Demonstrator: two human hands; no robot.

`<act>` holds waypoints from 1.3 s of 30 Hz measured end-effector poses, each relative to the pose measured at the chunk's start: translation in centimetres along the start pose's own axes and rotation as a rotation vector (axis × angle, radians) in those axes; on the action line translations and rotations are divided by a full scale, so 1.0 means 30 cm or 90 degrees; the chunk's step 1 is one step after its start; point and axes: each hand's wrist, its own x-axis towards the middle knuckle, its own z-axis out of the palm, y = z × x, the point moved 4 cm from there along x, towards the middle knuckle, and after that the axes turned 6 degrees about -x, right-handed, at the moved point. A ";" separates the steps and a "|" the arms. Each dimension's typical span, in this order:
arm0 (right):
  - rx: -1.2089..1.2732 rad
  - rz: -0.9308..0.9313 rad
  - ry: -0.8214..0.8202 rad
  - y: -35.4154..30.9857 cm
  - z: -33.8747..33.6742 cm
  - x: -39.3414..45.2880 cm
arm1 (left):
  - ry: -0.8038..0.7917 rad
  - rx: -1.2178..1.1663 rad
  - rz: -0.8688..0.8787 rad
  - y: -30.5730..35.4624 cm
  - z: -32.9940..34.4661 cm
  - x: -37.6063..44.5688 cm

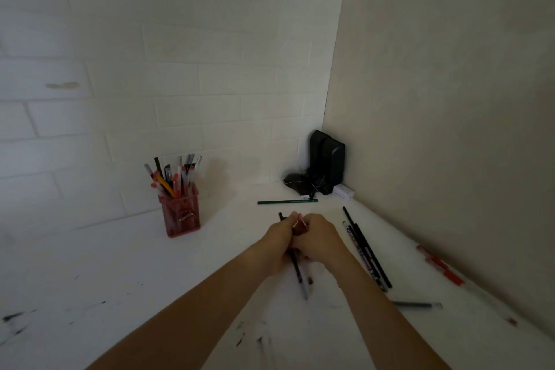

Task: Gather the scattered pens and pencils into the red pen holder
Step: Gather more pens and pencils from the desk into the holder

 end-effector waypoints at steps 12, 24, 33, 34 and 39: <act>-0.023 0.097 0.145 -0.019 0.040 -0.027 | 0.027 -0.141 -0.092 -0.034 0.011 -0.053; -0.114 0.107 0.271 0.182 -0.109 -0.014 | 0.105 -0.111 -0.023 -0.008 -0.065 0.025; -0.305 0.235 0.277 0.306 -0.104 -0.018 | 0.150 -0.045 0.201 0.198 -0.219 -0.021; -0.311 0.239 0.274 0.301 -0.097 -0.015 | 0.166 -0.056 0.247 0.253 -0.242 -0.037; -0.396 0.315 0.286 0.293 -0.088 -0.001 | 0.191 -0.030 0.503 0.544 -0.388 -0.139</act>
